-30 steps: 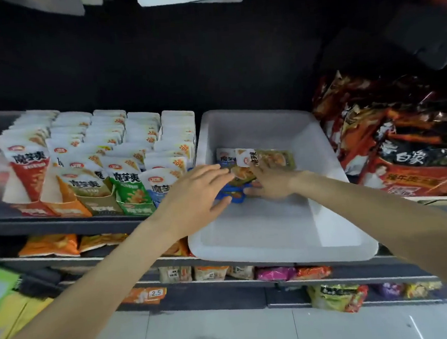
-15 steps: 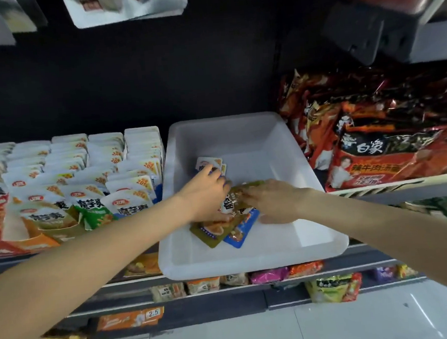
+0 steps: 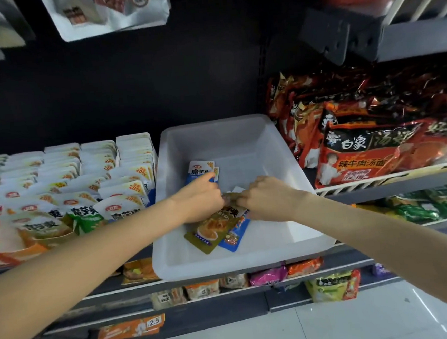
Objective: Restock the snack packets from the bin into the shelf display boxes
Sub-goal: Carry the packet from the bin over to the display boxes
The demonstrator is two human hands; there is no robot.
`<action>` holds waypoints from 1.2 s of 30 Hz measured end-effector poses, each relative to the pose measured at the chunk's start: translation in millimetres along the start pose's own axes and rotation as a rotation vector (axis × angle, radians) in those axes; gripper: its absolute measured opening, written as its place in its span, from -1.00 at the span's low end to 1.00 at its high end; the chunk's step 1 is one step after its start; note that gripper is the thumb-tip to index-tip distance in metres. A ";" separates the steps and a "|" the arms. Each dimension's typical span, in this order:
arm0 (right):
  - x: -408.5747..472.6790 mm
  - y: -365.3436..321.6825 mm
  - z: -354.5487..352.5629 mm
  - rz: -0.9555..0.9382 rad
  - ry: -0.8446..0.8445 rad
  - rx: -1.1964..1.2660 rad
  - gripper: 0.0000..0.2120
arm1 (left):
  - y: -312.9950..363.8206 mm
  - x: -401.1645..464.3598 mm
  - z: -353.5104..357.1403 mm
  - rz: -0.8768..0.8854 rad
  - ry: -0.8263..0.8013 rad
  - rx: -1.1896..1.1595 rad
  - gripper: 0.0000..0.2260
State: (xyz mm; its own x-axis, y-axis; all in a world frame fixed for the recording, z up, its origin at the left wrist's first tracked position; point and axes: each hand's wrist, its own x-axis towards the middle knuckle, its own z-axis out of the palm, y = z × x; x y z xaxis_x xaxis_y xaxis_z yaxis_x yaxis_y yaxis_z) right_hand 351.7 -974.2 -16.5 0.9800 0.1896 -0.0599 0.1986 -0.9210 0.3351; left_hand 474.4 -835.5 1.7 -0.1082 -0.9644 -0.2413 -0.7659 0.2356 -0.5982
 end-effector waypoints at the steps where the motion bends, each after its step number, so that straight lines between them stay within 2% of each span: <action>1: -1.8 1.3 -8.1 0.059 0.084 0.034 -0.82 | -2.1 -5.1 -0.2 -0.046 0.164 0.008 -0.86; 3: -7.9 8.7 -20.3 0.237 0.318 0.180 -0.79 | -7.3 -18.3 -1.5 -0.145 0.537 -0.046 -0.81; 5: -16.2 16.2 -40.8 0.360 0.434 0.517 -0.74 | -15.2 -36.0 -9.7 -0.227 0.809 -0.079 -0.81; 7: -20.8 21.8 -60.0 0.410 0.455 0.906 -0.71 | -22.6 -50.7 -23.8 -0.253 0.935 -0.101 -0.85; 10: -16.6 19.1 -81.5 0.386 0.252 1.403 -0.51 | -26.0 -63.3 -33.3 -0.327 1.062 -0.105 -0.86; 13: -10.3 10.2 -94.7 0.360 0.347 1.542 -0.60 | -22.8 -73.9 -39.7 -0.471 1.146 -0.180 -0.81; 14: -8.4 7.3 -100.7 0.354 0.412 1.566 -0.67 | -19.1 -78.2 -42.6 -0.566 1.172 -0.307 -0.80; 16: -2.2 1.8 -112.5 0.337 0.540 1.592 -0.77 | -8.1 -91.6 -50.3 -0.789 1.201 -0.818 -0.74; 18: 6.0 -6.0 -126.2 0.292 0.624 1.605 -0.81 | 1.0 -111.0 -63.0 -0.894 1.107 -1.432 -0.61; 19: 11.2 -11.7 -133.0 0.265 0.640 1.611 -0.83 | 3.0 -120.4 -64.1 -0.906 1.020 -1.637 -0.59; 21: 22.6 -24.2 -144.7 0.238 0.641 1.634 -0.88 | 6.2 -140.5 -58.6 -0.900 0.902 -1.623 -0.71; 24: 43.4 -43.2 -162.1 0.216 0.579 1.560 -0.92 | 7.5 -177.1 -46.3 -0.907 0.857 -1.454 -0.78; 27: 69.5 -68.6 -177.5 0.121 0.399 1.308 -0.83 | 10.9 -221.4 -23.2 -0.877 0.805 -1.447 -0.76; 29: 91.0 -91.4 -183.2 0.082 0.341 1.242 -0.73 | 11.3 -252.5 -4.2 -0.917 0.827 -1.428 -0.78; 31: 113.8 -116.4 -185.6 0.099 0.404 1.172 -0.63 | 10.9 -281.8 22.3 -1.034 0.929 -1.411 -0.82; 33: 136.4 -135.5 -184.3 0.157 0.525 1.076 -0.62 | 7.3 -307.8 53.2 -1.169 0.994 -1.293 -0.85; 35: 155.1 -149.9 -181.2 0.221 0.603 0.988 -0.67 | -0.8 -327.1 85.9 -1.195 0.879 -1.213 -0.86; 36: 162.3 -155.9 -179.1 0.250 0.631 0.931 -0.71 | -5.7 -331.5 97.5 -1.133 0.773 -1.196 -0.83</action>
State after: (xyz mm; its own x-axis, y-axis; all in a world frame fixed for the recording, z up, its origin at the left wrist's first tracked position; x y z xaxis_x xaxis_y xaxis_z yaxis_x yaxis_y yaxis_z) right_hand 478.2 -739.0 90.0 0.8665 -0.1392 0.4795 0.1856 -0.8017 -0.5681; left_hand 576.5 -505.4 10.5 0.7596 -0.4937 0.4234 -0.6236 -0.3678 0.6899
